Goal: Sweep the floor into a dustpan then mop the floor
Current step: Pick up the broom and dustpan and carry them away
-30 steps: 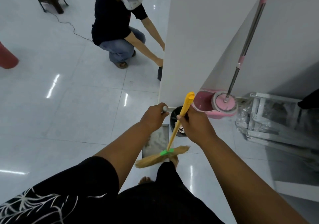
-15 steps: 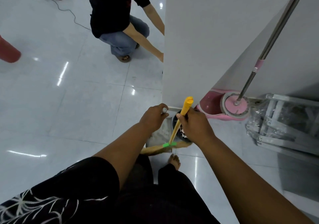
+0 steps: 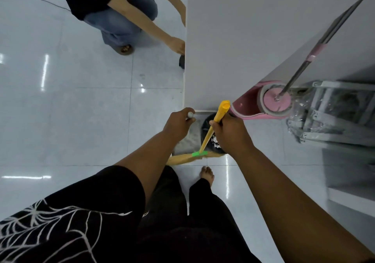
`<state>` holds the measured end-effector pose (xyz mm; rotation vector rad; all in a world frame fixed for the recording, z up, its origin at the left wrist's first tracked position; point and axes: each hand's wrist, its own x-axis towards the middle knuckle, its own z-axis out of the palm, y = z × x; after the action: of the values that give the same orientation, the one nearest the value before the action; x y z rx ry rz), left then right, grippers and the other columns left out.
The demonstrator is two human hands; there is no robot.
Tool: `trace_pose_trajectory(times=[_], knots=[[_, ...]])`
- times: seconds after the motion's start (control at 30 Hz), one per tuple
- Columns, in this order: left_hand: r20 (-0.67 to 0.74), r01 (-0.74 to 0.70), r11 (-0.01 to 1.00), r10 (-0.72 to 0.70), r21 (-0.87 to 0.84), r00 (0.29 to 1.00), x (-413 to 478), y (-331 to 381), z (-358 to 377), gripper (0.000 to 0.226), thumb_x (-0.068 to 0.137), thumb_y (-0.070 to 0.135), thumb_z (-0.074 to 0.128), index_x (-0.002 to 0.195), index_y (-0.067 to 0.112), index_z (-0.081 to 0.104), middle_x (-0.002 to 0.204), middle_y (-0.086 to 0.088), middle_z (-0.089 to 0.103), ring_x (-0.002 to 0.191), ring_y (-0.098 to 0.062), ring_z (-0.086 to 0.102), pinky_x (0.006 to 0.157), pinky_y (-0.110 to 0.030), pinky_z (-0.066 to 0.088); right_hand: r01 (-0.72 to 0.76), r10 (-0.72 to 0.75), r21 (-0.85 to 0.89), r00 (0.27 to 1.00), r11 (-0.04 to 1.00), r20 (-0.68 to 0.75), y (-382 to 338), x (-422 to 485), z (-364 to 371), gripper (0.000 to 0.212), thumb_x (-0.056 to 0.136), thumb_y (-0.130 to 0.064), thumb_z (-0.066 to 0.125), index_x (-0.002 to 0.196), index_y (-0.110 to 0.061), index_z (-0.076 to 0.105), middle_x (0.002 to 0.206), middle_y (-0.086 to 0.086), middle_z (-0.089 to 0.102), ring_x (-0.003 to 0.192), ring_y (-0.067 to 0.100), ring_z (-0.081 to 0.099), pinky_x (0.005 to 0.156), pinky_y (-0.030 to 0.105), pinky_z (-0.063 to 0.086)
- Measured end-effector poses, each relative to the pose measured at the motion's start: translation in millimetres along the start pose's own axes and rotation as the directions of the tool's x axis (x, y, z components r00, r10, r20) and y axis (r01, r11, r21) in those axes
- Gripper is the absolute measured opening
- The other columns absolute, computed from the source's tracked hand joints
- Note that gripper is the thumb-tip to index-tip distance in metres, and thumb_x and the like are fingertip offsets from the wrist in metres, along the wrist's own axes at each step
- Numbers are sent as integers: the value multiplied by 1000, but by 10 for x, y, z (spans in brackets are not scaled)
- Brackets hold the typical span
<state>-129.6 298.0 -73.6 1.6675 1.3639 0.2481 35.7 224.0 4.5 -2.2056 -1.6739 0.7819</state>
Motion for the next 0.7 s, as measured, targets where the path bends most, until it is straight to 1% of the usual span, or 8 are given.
trace_pose_trajectory(times=[0.1,0.17,0.23,0.33,0.4,0.5,0.6,0.7], knots=[[3,-12,1000,12,-12,1000,141,-38,19,19,93,14,61,112,11,64,101,-8,70,89,-20,63,83,-32,51,-26,26,19,999,999,-22,33,81,60,25,95,-29,52,94,-5,60,81,12,67,77,30,62,69,37,50],[12,-17,1000,18,-23,1000,228,-49,41,20,93,12,61,112,9,64,103,-9,69,93,-20,63,84,-32,50,-29,30,23,999,999,-22,48,140,89,25,95,-28,52,95,-5,60,81,12,67,78,31,62,70,39,51],[15,-6,999,7,-40,1000,298,-50,67,21,93,11,61,114,8,64,105,-9,68,94,-19,62,85,-31,49,-29,30,33,999,999,-18,56,213,115,23,96,-27,51,95,-6,60,79,12,65,75,30,62,68,40,51],[8,16,999,-16,-31,1000,378,-57,116,20,94,14,60,114,12,64,105,-5,67,93,-16,60,84,-28,48,-44,45,34,999,998,-22,61,343,143,22,96,-27,51,93,-6,58,76,12,65,71,29,62,65,37,51],[8,19,1000,-19,-11,1000,423,-64,147,16,95,17,59,110,15,64,101,-3,67,90,-15,59,81,-25,46,-44,45,34,999,998,-28,63,448,158,23,96,-27,51,90,-6,57,76,12,65,70,28,61,64,36,50],[14,15,1000,-15,7,1000,465,-93,180,9,95,17,57,102,15,64,90,-2,66,81,-16,59,74,-25,44,-57,58,44,998,997,-28,67,624,190,22,96,-29,51,87,-9,55,77,11,64,72,28,60,65,35,49],[18,5,999,-5,39,1000,447,-150,209,10,94,14,58,102,11,64,87,-6,66,76,-19,57,71,-27,43,-103,103,87,995,991,1,79,798,257,21,95,-32,52,88,-13,56,78,5,62,74,24,60,68,33,49],[6,8,998,-8,58,1000,413,-210,240,16,93,14,61,107,7,65,93,-11,69,80,-23,61,73,-28,45,-171,168,108,985,979,42,113,978,353,17,94,-34,53,86,-19,53,77,-2,57,73,18,56,66,27,41]])
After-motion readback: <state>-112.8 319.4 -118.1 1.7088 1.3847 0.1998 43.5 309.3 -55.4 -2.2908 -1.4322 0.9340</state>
